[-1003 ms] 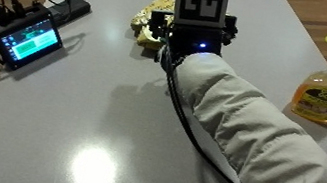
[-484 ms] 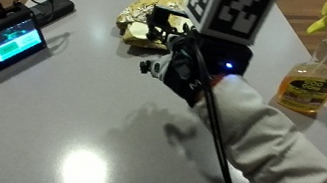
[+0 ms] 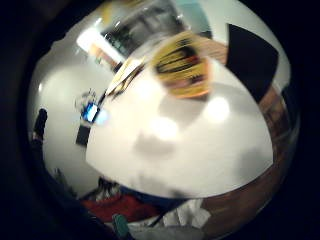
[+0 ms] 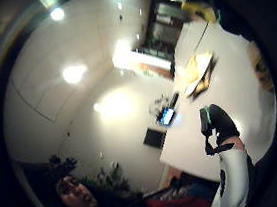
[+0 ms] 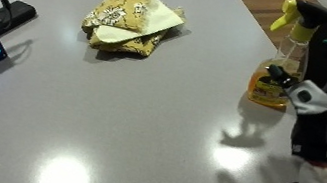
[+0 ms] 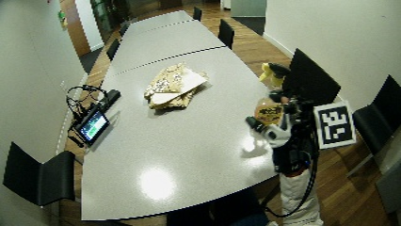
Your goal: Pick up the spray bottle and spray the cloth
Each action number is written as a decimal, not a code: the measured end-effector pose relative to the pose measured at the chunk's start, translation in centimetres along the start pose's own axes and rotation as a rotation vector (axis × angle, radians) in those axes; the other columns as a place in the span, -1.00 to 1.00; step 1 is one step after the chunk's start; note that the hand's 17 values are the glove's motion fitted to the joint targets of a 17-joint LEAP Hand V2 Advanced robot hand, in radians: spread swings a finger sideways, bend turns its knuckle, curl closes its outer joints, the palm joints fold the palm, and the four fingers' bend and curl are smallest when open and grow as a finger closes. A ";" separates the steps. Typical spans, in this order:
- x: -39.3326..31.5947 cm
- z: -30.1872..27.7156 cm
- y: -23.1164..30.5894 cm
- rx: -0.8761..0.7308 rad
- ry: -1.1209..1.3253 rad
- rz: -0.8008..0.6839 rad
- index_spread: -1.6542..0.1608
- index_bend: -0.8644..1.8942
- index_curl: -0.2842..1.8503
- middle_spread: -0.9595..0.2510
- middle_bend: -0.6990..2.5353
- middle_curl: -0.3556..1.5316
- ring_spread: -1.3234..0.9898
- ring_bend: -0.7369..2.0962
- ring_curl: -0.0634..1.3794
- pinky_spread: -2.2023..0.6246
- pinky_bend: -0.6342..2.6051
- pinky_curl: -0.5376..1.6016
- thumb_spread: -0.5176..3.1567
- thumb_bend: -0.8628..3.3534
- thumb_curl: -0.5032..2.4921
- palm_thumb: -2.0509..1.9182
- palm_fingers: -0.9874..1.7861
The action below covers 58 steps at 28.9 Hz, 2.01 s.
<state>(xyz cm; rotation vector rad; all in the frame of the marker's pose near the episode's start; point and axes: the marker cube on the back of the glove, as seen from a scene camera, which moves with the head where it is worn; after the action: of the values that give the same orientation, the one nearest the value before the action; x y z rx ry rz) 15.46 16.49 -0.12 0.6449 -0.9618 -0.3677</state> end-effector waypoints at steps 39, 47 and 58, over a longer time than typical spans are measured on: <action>7.1 0.8 -17.8 -0.027 0.924 -0.086 0.55 -0.16 -0.24 0.45 -0.22 -0.11 0.01 -0.12 -0.27 0.38 -0.30 -0.11 -0.54 -0.56 -0.26 0.59 0.59; 6.1 4.2 -18.2 -0.170 1.200 -0.211 0.55 -0.16 -0.22 0.44 -0.23 -0.09 0.00 -0.13 -0.25 0.38 -0.31 -0.09 -0.56 -0.59 -0.24 0.60 0.60; 6.6 5.6 -17.7 -0.204 1.213 -0.216 0.55 -0.17 -0.20 0.43 -0.23 -0.07 0.00 -0.14 -0.22 0.37 -0.31 -0.08 -0.58 -0.60 -0.21 0.61 0.61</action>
<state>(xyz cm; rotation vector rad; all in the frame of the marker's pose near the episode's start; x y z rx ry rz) 14.11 -2.53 -5.22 0.6363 0.3005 -0.1927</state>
